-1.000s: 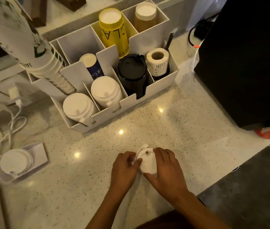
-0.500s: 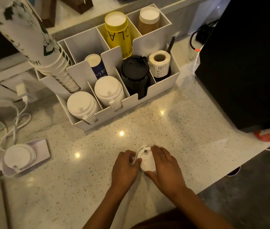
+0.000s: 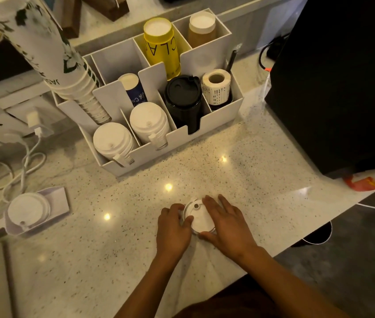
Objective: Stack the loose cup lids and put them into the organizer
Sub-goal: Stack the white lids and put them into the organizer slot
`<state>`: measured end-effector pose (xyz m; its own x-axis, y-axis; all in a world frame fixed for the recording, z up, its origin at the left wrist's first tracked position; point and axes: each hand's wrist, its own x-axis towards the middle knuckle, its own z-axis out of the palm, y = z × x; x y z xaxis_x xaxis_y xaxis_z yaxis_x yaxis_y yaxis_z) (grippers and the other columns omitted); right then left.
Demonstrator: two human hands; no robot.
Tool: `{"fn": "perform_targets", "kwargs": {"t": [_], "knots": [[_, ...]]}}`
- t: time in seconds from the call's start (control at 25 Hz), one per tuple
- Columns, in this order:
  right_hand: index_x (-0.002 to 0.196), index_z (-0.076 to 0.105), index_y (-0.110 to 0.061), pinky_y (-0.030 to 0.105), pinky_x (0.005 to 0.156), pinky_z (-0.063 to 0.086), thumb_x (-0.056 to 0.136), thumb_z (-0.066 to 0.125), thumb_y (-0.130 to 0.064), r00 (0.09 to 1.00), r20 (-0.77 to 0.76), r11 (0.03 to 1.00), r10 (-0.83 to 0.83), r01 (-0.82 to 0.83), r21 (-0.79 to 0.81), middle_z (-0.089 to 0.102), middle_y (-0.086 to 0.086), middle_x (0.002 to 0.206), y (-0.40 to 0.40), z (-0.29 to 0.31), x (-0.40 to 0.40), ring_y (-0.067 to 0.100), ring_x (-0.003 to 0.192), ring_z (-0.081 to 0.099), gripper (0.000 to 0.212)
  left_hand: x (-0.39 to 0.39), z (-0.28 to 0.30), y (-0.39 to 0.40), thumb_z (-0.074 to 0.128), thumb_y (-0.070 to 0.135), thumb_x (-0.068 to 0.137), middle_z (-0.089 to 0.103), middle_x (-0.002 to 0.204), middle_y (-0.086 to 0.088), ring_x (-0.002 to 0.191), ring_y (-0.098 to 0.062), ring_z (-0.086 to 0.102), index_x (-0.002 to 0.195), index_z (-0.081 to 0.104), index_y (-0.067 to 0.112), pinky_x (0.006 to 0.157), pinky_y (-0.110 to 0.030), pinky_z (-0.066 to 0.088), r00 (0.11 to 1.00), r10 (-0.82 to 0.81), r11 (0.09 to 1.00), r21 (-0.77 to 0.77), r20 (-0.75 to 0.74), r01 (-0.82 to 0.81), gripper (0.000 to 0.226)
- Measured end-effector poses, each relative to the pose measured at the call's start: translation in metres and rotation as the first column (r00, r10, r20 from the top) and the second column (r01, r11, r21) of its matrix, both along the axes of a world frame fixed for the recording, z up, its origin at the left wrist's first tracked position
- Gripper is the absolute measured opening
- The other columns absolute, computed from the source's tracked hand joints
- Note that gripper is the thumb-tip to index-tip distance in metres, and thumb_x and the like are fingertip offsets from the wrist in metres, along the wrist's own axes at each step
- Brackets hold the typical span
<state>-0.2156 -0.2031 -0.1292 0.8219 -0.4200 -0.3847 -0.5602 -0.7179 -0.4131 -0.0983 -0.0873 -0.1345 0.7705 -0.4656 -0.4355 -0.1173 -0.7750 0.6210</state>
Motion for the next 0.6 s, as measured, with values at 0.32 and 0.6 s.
{"fn": "perform_targets", "kwargs": {"t": [0.32,0.6], "knots": [[0.157,0.025,-0.023,0.048,0.121,0.022,0.095,0.03,-0.059,0.988,0.1,0.993,-0.12,0.119,0.017,0.024,-0.001,0.166,0.007,-0.003,-0.001,0.026,0.154,0.012,0.072,-0.017,-0.001,0.009,0.058,0.034,0.096,0.056,0.13,-0.007,0.117,-0.021,0.052,0.138,0.05,0.019,0.092,-0.03,0.045,0.964,-0.105,0.993,-0.03,0.246,0.116,0.046],[0.16,0.003,-0.028,0.05,0.125,-0.003,0.105,0.011,-0.043,0.973,0.071,0.968,-0.218,0.225,-0.113,-0.01,0.003,0.169,-0.017,-0.032,0.043,0.025,0.153,-0.019,0.057,-0.041,-0.021,-0.009,0.018,0.037,0.102,0.007,0.168,-0.003,0.155,-0.015,0.003,0.159,0.009,0.013,0.127,-0.041,0.007,0.889,-0.296,0.953,0.049,0.349,0.298,0.062]]}}
